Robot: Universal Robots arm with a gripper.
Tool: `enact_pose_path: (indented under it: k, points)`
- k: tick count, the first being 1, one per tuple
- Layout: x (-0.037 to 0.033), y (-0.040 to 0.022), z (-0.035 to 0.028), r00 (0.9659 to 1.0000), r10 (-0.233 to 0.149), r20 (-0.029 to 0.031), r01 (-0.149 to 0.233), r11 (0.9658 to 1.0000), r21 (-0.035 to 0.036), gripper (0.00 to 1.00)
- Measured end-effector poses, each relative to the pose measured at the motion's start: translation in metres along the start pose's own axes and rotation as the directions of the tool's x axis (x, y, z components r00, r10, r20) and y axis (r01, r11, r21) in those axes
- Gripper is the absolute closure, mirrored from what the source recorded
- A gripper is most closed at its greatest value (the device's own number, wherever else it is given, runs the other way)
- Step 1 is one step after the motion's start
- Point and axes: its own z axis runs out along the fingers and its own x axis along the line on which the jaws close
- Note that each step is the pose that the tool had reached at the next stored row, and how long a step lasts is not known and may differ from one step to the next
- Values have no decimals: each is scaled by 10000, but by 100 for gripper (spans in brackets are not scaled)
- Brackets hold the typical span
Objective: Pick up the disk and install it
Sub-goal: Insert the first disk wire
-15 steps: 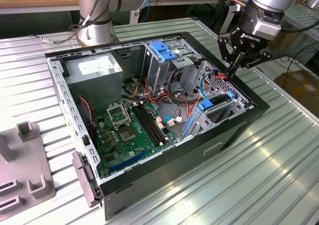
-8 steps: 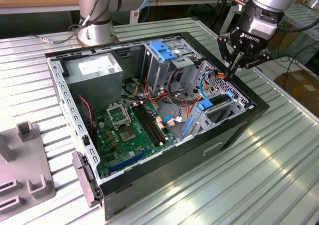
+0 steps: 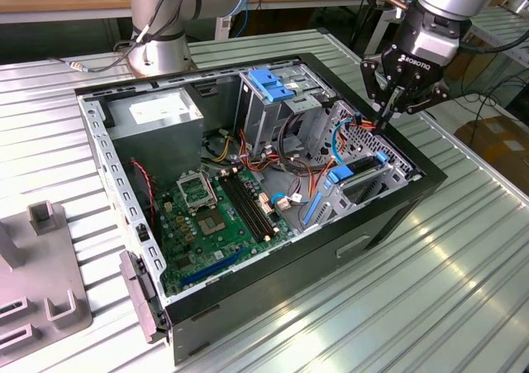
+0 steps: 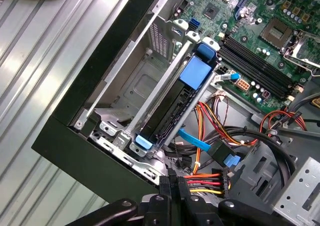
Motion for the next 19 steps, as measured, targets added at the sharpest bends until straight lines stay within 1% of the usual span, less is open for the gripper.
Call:
enact_pose_path:
  k: [7,9,11,12,14,17,18,19]
  points:
    - [-1,1,1,10000,41,1,-41,10000,-1,83]
    - [-2,1,7,9996,287,2,-287,9996,-8,83]
    - [-2,3,12,9980,625,4,-625,9980,-19,83]
    - [-2,3,16,9958,920,7,-920,9958,-27,83]
    - [-2,2,22,9926,1215,11,-1215,9926,-35,83]
    - [-3,2,33,9858,1677,14,-1677,9858,-49,83]
    - [-3,2,36,9831,1830,14,-1830,9831,-54,83]
    - [-3,2,45,9769,2136,17,-2135,9769,-63,83]
